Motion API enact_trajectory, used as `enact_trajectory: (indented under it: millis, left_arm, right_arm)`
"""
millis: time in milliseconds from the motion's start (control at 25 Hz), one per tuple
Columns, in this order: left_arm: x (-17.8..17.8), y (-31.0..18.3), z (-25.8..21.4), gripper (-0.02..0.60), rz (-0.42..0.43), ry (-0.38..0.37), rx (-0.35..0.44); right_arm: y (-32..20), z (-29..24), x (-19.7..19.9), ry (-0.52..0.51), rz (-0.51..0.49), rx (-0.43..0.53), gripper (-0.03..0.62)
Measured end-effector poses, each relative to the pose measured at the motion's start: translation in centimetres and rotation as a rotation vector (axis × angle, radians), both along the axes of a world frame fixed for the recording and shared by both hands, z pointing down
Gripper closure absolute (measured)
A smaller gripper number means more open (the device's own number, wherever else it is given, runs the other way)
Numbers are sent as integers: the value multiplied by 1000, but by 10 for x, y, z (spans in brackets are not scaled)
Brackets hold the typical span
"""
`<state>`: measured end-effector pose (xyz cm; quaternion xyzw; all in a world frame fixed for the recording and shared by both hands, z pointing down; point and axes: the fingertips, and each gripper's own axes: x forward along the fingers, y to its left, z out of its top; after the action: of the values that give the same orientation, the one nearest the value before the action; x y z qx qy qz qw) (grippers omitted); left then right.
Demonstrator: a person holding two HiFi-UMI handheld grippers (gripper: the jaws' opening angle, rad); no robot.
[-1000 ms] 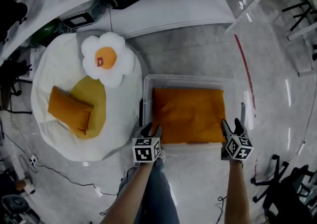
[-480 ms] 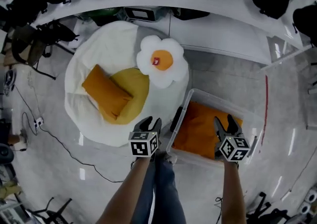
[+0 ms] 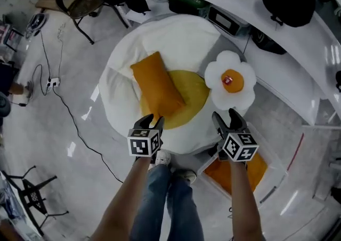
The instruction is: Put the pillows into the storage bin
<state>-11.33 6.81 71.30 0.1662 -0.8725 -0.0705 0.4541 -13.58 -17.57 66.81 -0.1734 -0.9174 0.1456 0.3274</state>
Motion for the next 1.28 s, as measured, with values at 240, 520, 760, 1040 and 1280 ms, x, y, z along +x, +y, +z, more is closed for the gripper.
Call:
enact_trajectory:
  millis: [240, 520, 760, 1040, 1280]
  left_arm:
    - [-25, 71, 54, 359, -53, 25, 3]
    - [-68, 85, 154, 340, 0, 50, 36]
    - [-79, 72, 211, 321, 45, 111, 70]
    - [-77, 71, 211, 407, 19, 100, 141]
    - [-58, 34, 132, 431, 107, 42, 153]
  right_arm:
    - [128, 60, -52, 40, -217, -5, 303]
    - [201, 178, -87, 116, -437, 84, 289]
    - [220, 260, -78, 228, -610, 145, 260]
    - [236, 249, -71, 201, -575, 73, 466]
    - [194, 174, -33, 153, -351, -32, 496]
